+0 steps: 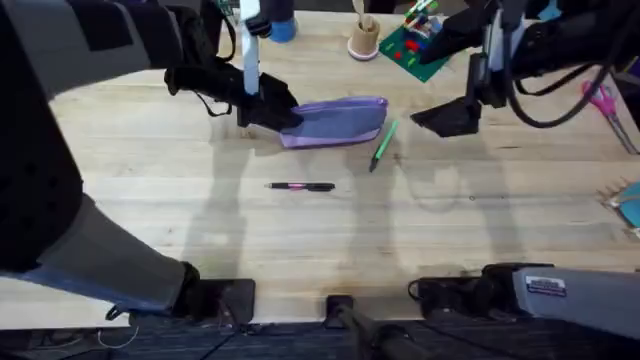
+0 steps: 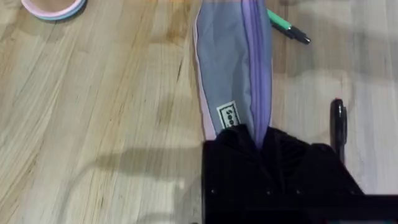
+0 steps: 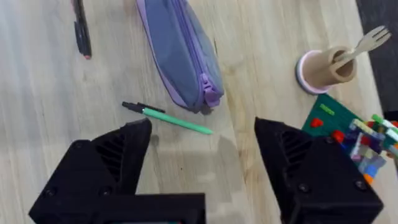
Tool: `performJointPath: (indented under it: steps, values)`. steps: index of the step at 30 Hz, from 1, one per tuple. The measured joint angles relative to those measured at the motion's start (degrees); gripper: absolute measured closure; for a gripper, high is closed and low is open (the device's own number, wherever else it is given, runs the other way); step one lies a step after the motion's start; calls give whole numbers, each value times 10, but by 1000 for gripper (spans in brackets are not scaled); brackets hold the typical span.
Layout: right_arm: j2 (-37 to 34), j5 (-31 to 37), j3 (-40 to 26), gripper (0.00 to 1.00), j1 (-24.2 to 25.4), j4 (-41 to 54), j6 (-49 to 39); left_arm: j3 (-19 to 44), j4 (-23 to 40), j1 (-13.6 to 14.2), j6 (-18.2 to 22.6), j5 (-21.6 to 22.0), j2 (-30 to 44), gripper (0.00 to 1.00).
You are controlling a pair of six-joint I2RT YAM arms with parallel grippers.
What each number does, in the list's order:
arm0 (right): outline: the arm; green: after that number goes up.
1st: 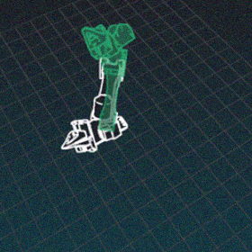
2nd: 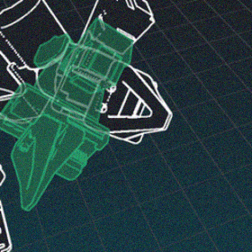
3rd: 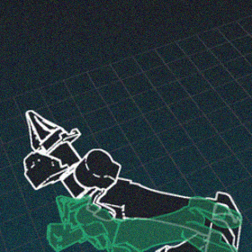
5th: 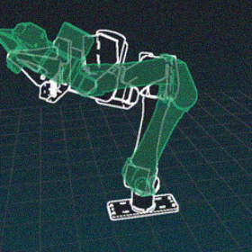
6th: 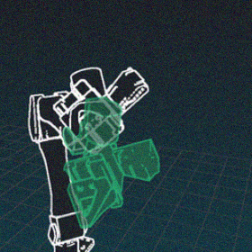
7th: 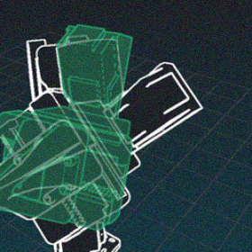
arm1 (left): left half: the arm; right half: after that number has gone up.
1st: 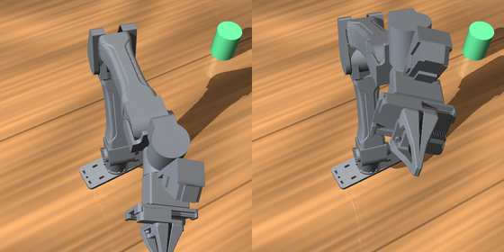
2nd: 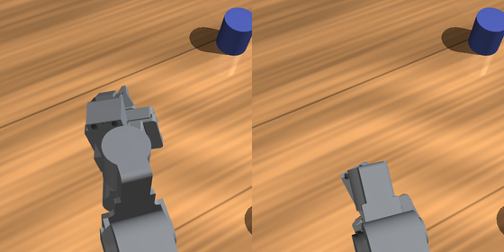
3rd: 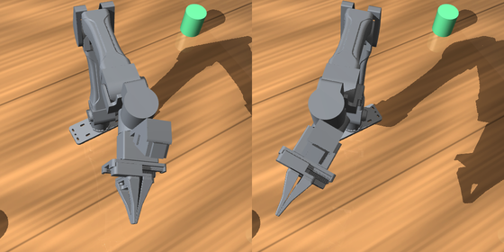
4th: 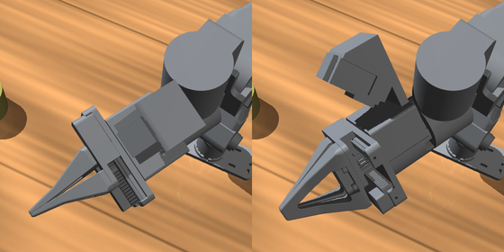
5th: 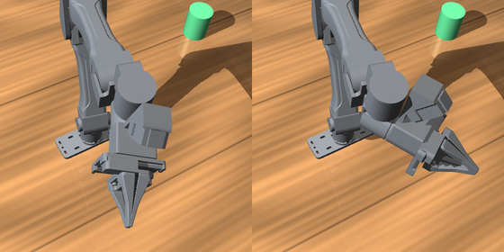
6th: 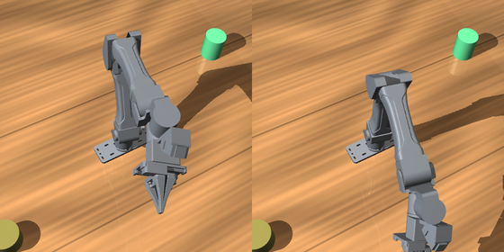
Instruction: Unzip the bag, pick up the pens from the table one at a time and place them inside, then zip the bag closed.
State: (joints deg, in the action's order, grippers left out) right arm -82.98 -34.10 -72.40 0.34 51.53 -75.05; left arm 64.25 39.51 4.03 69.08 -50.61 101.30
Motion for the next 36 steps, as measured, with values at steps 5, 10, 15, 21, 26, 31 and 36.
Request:
performJointPath:
  steps: [5,10,15,21,26,31,36]
  values:
    - [-32,3,0,6,0,-15,0,0,0,0,0,0,0,958]
    - [-58,3,0,6,0,-31,0,0,0,0,0,0,0,958]
    - [-84,0,0,6,0,-52,0,0,0,0,0,0,0,958]
    - [-113,-3,0,14,-2,-70,0,0,0,0,0,0,0,958]
    - [-147,-9,0,74,-31,-108,0,0,0,0,0,0,0,958]
    - [-158,-13,0,212,-45,-113,0,0,0,0,0,0,0,958]
    - [-158,-15,0,241,-45,-115,0,0,0,0,0,0,0,958]
